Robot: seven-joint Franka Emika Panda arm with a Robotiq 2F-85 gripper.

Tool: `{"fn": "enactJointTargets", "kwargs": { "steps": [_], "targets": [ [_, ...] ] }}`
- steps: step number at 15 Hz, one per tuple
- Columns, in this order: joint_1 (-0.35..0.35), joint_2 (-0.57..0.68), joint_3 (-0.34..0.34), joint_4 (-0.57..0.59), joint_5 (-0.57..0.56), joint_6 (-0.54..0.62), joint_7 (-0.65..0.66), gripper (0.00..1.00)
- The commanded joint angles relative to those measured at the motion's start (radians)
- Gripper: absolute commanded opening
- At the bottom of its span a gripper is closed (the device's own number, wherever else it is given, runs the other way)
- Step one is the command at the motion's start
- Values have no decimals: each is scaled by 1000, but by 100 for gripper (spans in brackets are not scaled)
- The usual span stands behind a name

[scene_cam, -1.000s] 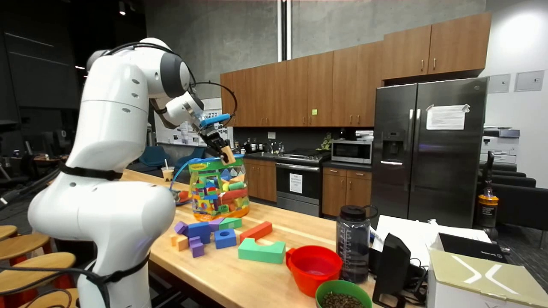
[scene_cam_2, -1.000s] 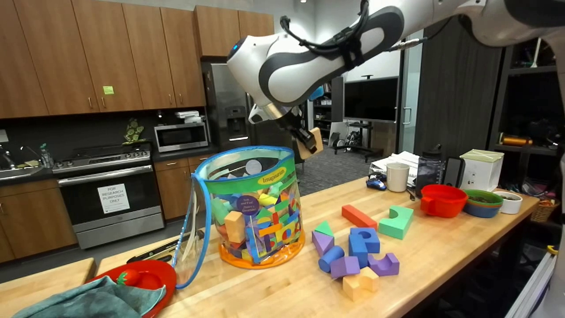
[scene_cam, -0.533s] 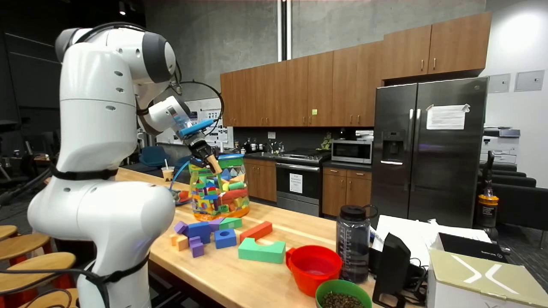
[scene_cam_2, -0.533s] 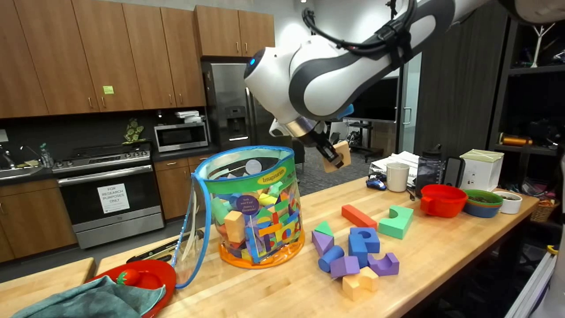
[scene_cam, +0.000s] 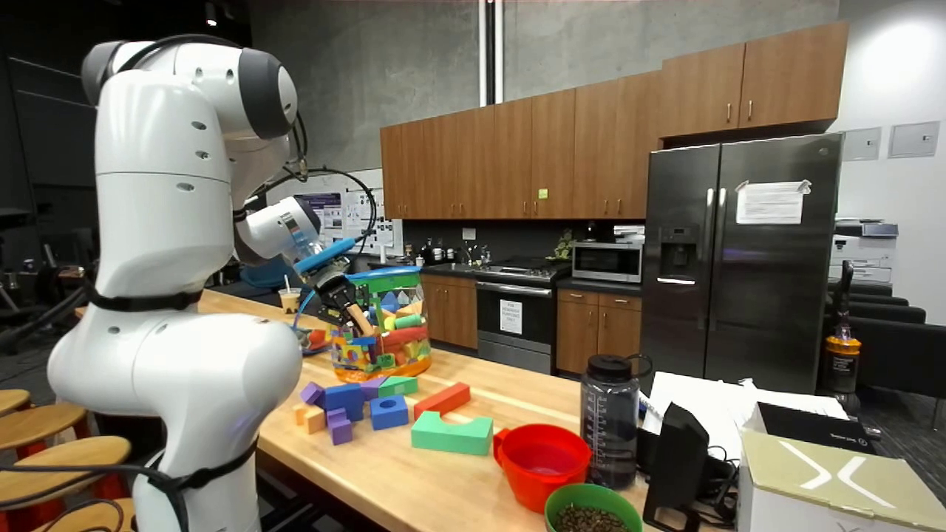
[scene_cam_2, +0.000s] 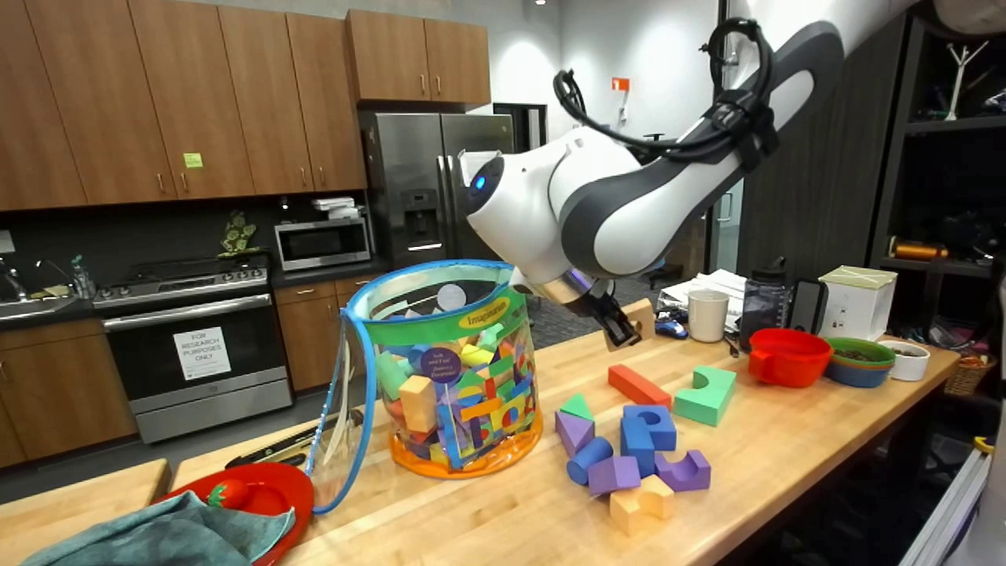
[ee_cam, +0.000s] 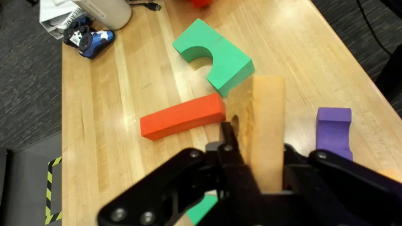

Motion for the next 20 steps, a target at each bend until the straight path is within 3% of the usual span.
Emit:
{"fn": "enactJointTargets", "kwargs": {
  "steps": [1,4,8,15,18,20],
  "targets": [
    [-26,-24,11,-78,45,167,55,5],
    [-41,-27,4,-128,72,331,24,5],
    [-63,-30,-5,-174,72,451,-4,5],
    [-74,-25,-5,-203,25,466,13,5],
    [-33,-9,32,-249,-3,468,100,5],
    [-44,-20,18,-250,-104,441,92,5]
  ]
}}
